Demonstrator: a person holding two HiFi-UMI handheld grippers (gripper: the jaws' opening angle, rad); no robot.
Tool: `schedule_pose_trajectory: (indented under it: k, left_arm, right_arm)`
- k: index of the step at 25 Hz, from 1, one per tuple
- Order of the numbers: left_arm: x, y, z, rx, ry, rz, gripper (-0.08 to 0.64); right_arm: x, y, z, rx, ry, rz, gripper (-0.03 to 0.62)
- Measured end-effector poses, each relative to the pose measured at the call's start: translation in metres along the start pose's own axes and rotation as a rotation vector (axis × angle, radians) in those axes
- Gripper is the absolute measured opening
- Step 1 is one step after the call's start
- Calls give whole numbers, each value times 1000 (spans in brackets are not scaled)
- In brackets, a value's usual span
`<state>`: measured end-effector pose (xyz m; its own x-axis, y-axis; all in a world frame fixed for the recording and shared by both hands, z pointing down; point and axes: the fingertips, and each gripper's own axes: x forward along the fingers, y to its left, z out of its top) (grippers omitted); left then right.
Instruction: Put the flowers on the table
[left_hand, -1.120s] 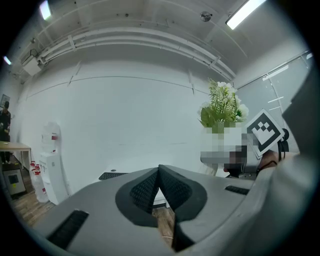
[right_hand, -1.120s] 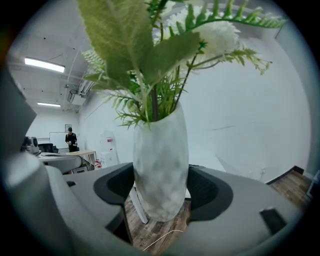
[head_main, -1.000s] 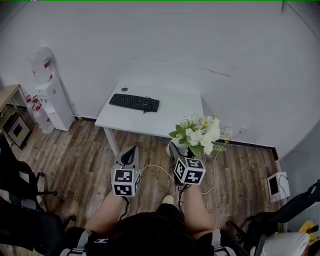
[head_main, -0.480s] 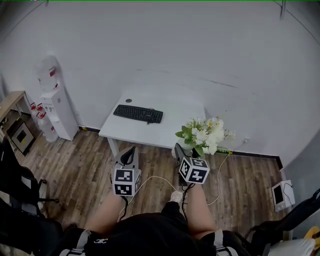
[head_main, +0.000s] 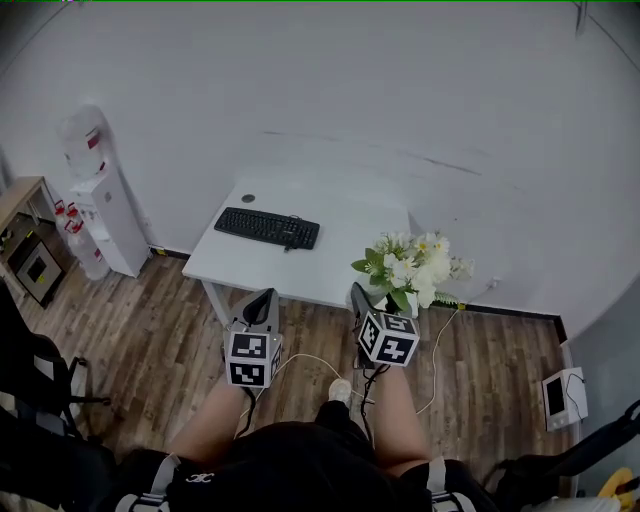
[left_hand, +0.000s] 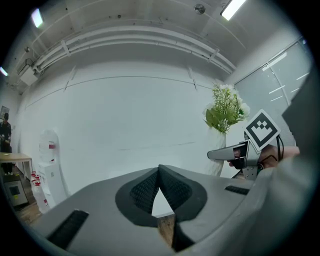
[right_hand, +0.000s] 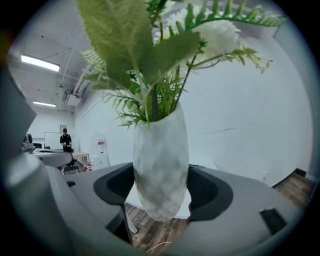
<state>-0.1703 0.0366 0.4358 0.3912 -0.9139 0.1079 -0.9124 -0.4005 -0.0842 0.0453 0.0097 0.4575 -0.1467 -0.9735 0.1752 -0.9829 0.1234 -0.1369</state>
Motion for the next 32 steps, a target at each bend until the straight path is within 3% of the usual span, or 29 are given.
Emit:
schedule_pose_trajectory:
  k: [12,24,32]
  left_arm:
    - [170,-2,-19,-19,71,-13,2]
    - [366,-23,7,-55,123,-7,2]
    - [443,-9,15,-125,149,33,2]
  right_arm:
    - [146,-91,20,-9,23,-16,341]
    - [300,-188,69,-56,57,31,341]
    - [385,-218,94,-70,67,81,341]
